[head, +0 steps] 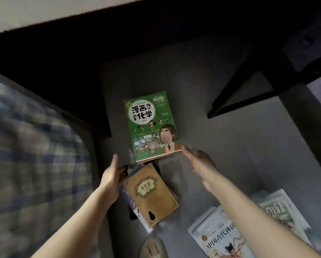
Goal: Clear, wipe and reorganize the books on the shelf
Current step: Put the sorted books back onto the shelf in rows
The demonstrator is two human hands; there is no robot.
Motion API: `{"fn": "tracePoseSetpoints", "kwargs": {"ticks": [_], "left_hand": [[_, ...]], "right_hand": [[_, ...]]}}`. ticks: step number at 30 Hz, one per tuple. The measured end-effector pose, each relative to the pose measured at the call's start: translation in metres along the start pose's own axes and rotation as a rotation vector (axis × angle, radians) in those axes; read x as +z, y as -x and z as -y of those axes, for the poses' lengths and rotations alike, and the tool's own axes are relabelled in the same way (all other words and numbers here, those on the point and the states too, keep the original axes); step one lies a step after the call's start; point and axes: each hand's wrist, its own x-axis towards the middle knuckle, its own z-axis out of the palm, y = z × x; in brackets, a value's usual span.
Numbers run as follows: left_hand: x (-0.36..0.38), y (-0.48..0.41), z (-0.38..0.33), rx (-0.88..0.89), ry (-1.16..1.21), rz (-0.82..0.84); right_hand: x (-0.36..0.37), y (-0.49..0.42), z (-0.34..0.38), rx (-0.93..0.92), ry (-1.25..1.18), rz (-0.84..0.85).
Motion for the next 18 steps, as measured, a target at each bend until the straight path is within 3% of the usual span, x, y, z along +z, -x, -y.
{"fn": "tracePoseSetpoints", "kwargs": {"ticks": [5,12,18], "left_hand": [[0.033,-0.077,0.009,0.050,-0.099,0.120],[0.059,-0.132,0.007,0.035,0.024,0.289],[0.073,-0.129,0.012,0.066,0.083,0.224]], "right_hand": [[0.024,-0.107,-0.012,-0.164,0.104,-0.032],[0.050,-0.184,-0.019,-0.075,0.027,0.196],[0.047,-0.183,-0.023,-0.015,-0.061,0.284]]}}
